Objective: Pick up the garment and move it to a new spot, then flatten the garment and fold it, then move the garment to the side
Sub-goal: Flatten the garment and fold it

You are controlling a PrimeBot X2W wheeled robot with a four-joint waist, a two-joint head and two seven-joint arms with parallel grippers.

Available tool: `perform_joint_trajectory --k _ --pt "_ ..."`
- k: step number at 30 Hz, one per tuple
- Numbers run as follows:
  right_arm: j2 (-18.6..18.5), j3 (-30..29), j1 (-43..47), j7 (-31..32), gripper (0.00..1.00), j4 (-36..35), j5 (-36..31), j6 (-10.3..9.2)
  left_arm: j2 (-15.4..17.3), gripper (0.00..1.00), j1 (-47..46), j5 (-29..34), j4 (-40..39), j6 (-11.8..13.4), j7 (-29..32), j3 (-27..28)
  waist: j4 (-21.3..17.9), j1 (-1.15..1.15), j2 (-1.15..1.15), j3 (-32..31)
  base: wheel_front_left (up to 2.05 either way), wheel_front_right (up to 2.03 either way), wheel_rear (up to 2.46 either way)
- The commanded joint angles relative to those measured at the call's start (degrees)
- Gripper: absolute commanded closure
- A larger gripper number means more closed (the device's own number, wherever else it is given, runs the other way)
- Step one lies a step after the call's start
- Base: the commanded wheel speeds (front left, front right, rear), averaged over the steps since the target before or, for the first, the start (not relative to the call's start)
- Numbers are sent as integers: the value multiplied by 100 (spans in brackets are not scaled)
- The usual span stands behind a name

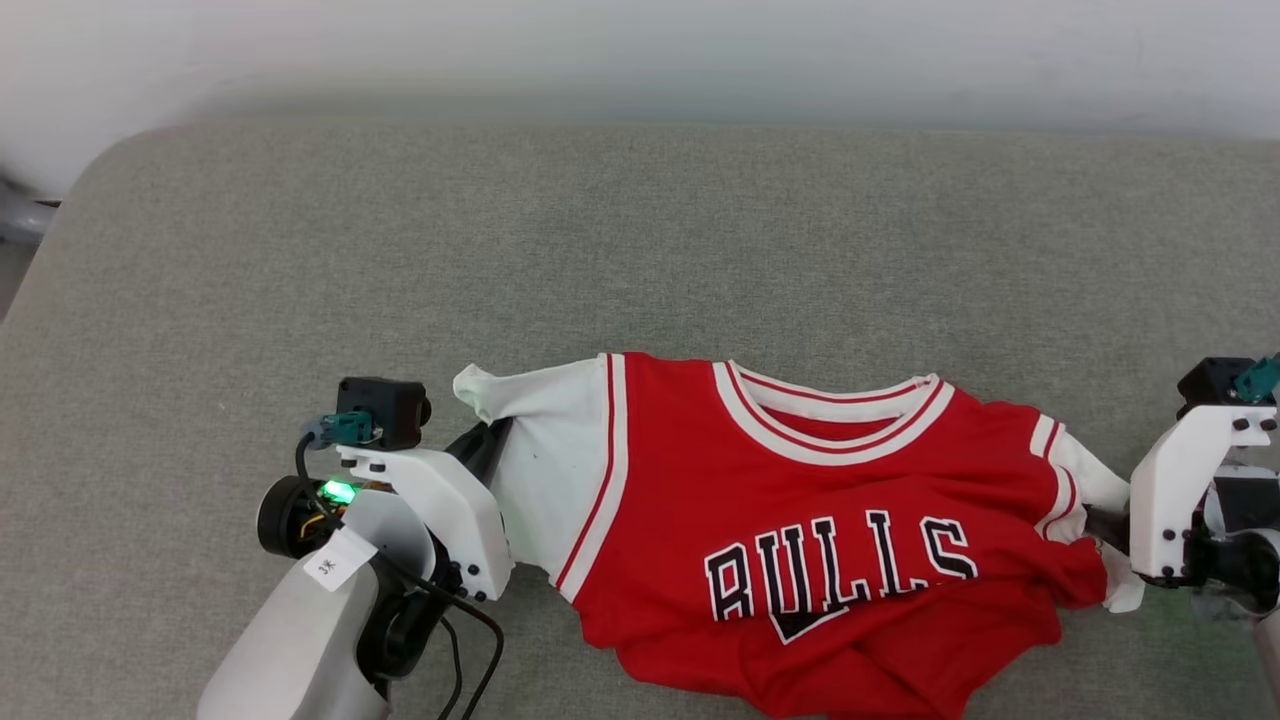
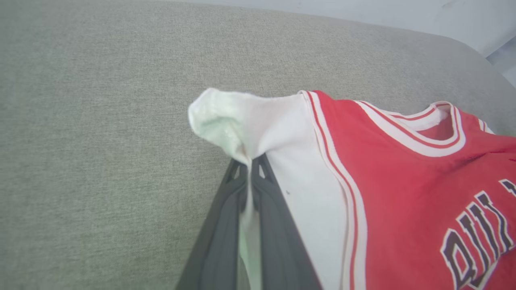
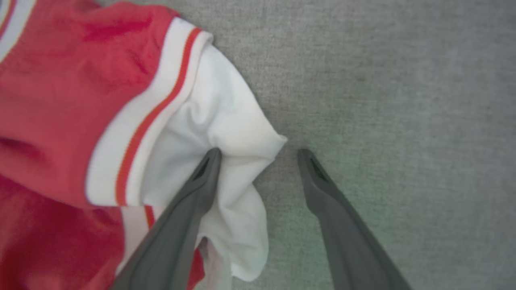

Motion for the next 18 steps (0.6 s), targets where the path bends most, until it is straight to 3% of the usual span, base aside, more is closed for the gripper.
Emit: perform_joint_trajectory --k 1,2,3,4,5,9,18 --pt "115 130 159 128 0 232 38 -2 3 100 -43 3 -32 2 3 -10 28 0 0 34 0 0 0" --pt "165 174 164 229 0 353 72 -2 6 100 -45 -1 -43 6 -4 -10 35 0 0 49 0 0 0" --pt "218 198 168 355 53 467 127 -2 14 100 -41 -6 -52 10 -6 -12 38 0 0 59 0 0 0" --pt "263 228 170 421 69 535 175 -1 16 100 -40 -14 -62 9 -2 -14 42 0 0 70 0 0 0" --pt "292 238 142 454 100 568 236 -1 22 100 -43 -23 -67 6 -3 -15 45 0 0 79 0 0 0" --pt "201 223 -78 338 100 518 313 -2 53 100 -61 -40 -45 -11 -26 -11 34 0 0 52 0 0 0" --pt "-88 -143 -764 -721 100 62 110 -4 237 100 -434 28 -22 29 -193 172 -87 0 0 -222 0 0 0"
